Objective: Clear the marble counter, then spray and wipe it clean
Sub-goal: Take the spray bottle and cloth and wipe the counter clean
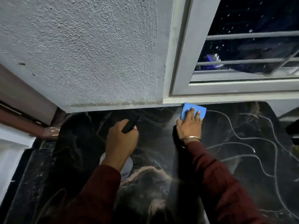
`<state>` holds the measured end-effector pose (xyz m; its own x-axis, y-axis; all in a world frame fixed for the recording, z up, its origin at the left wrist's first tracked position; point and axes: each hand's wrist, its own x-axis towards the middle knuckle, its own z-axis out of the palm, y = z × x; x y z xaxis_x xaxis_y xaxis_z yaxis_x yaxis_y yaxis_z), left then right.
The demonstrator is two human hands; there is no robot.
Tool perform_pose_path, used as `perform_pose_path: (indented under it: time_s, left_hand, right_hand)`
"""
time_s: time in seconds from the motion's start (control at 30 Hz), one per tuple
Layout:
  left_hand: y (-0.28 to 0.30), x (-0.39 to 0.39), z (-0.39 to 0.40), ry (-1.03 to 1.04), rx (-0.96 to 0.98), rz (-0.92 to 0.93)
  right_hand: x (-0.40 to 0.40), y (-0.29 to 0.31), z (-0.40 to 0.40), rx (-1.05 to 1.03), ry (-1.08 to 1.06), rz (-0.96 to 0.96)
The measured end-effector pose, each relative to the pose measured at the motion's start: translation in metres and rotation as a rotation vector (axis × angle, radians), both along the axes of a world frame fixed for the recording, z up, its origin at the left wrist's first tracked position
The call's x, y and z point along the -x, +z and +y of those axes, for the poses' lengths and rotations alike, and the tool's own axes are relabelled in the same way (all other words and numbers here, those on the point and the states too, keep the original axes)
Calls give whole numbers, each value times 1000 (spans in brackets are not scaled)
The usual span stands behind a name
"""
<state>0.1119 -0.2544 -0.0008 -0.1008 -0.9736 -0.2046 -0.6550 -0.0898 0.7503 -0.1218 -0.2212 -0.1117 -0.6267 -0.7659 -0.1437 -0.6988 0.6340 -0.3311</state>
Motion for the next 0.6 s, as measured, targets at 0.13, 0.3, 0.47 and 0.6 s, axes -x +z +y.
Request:
perform_pose_path:
  time_s: [0.13,0.3,0.47,0.6]
  left_hand:
    - [5,8,5,22,43,-10]
    - [17,9,13,64,67,-24]
    - [16,9,29,67,17,-31]
    - [17,9,40,88,-16,-22]
  right_hand:
    - [-82,1,-37,18,359,3]
    - [-148,-3,-8,-61,923,60]
    - [-49,-8,51,24,810,109]
    - [37,-1,80,-54,324,97]
